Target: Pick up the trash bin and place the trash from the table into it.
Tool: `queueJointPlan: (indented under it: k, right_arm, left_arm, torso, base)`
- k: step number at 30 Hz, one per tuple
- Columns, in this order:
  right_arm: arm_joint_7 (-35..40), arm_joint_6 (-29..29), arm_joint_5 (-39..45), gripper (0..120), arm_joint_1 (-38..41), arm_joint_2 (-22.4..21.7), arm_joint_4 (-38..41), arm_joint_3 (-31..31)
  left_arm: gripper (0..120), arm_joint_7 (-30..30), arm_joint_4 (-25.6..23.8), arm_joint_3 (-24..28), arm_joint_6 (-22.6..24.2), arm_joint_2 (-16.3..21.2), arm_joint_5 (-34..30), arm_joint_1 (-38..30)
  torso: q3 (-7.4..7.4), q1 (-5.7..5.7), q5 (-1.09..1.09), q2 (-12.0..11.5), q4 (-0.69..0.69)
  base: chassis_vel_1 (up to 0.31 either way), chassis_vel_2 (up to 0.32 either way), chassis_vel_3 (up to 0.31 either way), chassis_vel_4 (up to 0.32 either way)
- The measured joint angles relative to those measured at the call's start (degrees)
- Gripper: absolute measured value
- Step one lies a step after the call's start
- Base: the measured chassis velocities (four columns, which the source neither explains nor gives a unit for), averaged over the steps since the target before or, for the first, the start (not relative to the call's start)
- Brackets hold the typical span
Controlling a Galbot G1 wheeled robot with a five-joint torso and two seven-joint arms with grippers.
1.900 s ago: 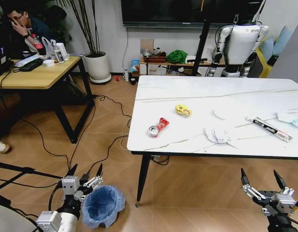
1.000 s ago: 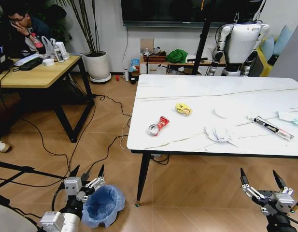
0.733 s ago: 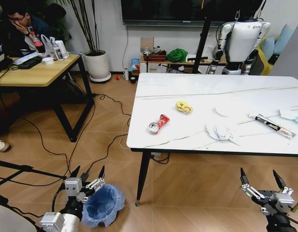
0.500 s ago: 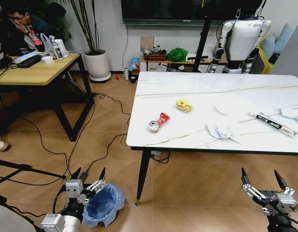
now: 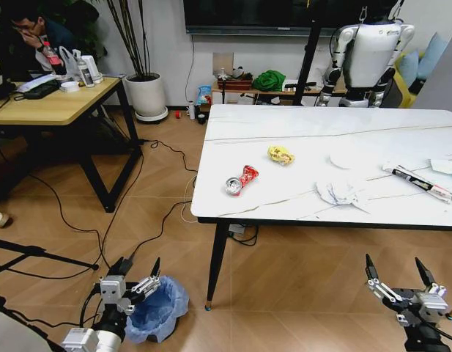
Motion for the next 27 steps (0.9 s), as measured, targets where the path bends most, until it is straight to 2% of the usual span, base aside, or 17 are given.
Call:
queueJointPlan:
  k: [27]
  right_arm:
    - [-0.10, 0.51, 0.20, 100, -0.41, -0.01, 0.45, 0.13]
  left_arm:
    - [100, 0.60, -0.61, 0.11, 0.08, 0.15, 0.08, 0.42]
  torso:
    - [-3.97, -2.91, 0.00, -6.89, 0.00]
  base:
    - [0.000, 0.000, 0.000, 0.000]
